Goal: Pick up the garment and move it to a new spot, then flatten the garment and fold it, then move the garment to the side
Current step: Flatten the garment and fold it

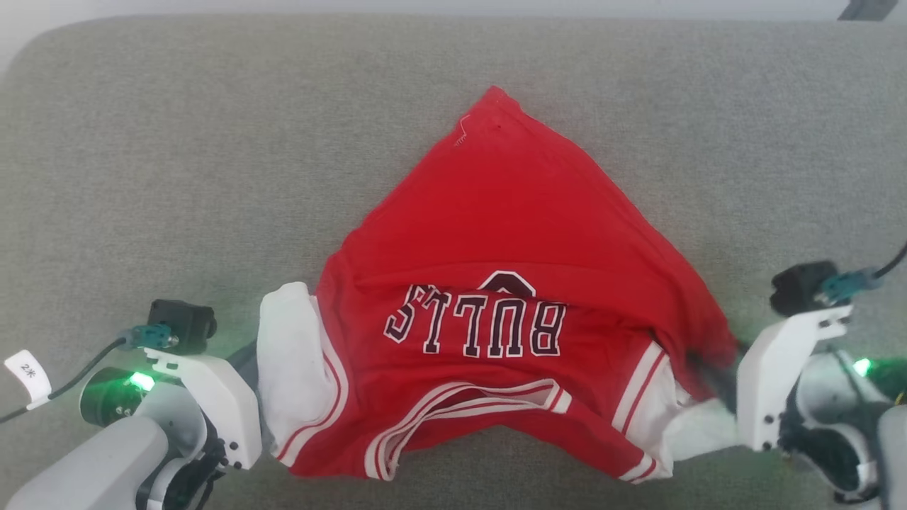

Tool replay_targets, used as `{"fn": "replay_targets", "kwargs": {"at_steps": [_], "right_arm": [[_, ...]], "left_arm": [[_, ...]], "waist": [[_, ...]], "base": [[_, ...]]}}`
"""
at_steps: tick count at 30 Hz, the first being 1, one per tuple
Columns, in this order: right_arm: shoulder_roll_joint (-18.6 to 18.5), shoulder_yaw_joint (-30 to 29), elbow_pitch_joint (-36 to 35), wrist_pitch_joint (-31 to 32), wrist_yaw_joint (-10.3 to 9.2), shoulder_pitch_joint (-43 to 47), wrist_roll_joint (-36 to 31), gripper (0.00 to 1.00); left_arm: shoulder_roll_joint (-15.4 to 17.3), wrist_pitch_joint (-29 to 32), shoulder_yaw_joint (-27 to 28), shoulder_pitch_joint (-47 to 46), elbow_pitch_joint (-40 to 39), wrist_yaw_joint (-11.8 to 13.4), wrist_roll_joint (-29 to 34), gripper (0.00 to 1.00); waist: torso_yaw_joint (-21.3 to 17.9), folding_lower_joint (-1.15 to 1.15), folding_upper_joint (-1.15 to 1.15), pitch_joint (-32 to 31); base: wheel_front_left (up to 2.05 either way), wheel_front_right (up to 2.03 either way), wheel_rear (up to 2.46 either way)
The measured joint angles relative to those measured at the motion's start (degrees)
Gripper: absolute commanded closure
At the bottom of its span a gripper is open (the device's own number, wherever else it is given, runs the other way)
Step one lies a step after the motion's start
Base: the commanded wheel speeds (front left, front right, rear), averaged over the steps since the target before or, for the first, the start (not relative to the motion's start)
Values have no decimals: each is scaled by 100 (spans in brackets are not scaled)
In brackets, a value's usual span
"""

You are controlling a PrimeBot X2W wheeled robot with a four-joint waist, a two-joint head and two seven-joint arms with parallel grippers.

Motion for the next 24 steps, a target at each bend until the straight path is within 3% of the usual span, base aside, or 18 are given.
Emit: {"fn": "replay_targets", "kwargs": {"at_steps": [7,11,16,24], "right_arm": [[-253,176,-669,-43,-4,-432,48,0],[-441,450,-550,-291,-4,-1046,27,0],[-582,1001,293,-748,-4,-2097,48,0],[-725,1897,2347,-1496,-4,-3756,141,0]], "left_arm": [[-109,-42,-90,9,-16,-70,44,100],[-205,-41,-141,-66,10,-129,110,100],[-436,-32,-240,-285,107,-237,214,100],[-933,-2,-412,-669,435,-502,385,100]], "waist": [[169,0,0,-89],[311,0,0,-83],[546,0,0,-27],[1067,0,0,128]], "base": [[0,0,0],[0,0,0],[0,0,0],[0,0,0]]}}
